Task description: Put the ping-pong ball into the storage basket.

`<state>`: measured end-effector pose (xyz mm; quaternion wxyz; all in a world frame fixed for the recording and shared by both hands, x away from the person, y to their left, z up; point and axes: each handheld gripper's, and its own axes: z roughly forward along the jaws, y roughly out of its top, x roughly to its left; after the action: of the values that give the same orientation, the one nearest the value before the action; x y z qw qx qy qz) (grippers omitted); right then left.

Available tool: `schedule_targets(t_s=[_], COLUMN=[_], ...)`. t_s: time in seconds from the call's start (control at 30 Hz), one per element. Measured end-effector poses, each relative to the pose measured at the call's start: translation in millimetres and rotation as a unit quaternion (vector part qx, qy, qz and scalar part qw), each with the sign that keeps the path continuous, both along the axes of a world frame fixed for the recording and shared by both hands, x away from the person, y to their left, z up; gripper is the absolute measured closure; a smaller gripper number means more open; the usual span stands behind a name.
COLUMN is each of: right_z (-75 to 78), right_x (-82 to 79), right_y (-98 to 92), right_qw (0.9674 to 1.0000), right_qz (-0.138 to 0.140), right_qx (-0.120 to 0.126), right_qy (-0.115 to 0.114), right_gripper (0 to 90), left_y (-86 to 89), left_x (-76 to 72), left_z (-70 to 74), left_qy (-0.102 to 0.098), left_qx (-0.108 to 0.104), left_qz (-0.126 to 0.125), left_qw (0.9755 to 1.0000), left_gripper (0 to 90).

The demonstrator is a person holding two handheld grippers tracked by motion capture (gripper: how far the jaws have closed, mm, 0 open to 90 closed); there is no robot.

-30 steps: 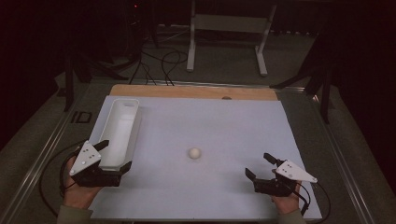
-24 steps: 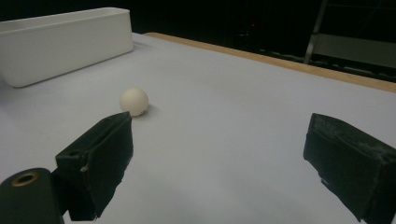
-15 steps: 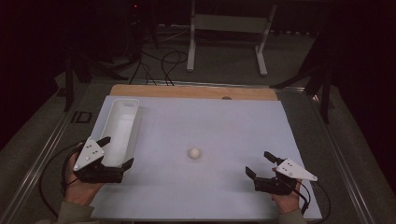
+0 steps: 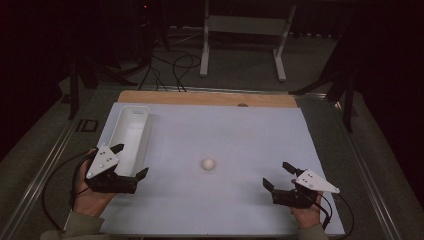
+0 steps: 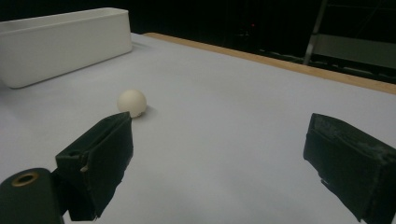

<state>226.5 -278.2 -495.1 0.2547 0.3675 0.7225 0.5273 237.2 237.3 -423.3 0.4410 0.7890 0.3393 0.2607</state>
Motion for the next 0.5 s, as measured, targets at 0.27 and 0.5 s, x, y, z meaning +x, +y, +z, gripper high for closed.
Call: schedule_targets(t_s=[0.27,0.5], right_z=[0.7,0.5], right_x=[-1.0,-1.2], right_y=[-0.1,0.3], right_qw=[1.0,1.0], right_qz=[-0.001,-0.001], right_qx=[0.003,0.003], right_qy=[0.0,0.001], right_gripper=[8.2,8.1], left_y=[-7.8,-13.5], left_x=[4.8,10.4], left_z=[2.2,3.3], left_qy=[0.008,0.013], left_qx=[0.01,0.011], left_qz=[-0.005,-0.012], left_qw=[0.9999,0.9998], left_gripper=[0.1,0.1])
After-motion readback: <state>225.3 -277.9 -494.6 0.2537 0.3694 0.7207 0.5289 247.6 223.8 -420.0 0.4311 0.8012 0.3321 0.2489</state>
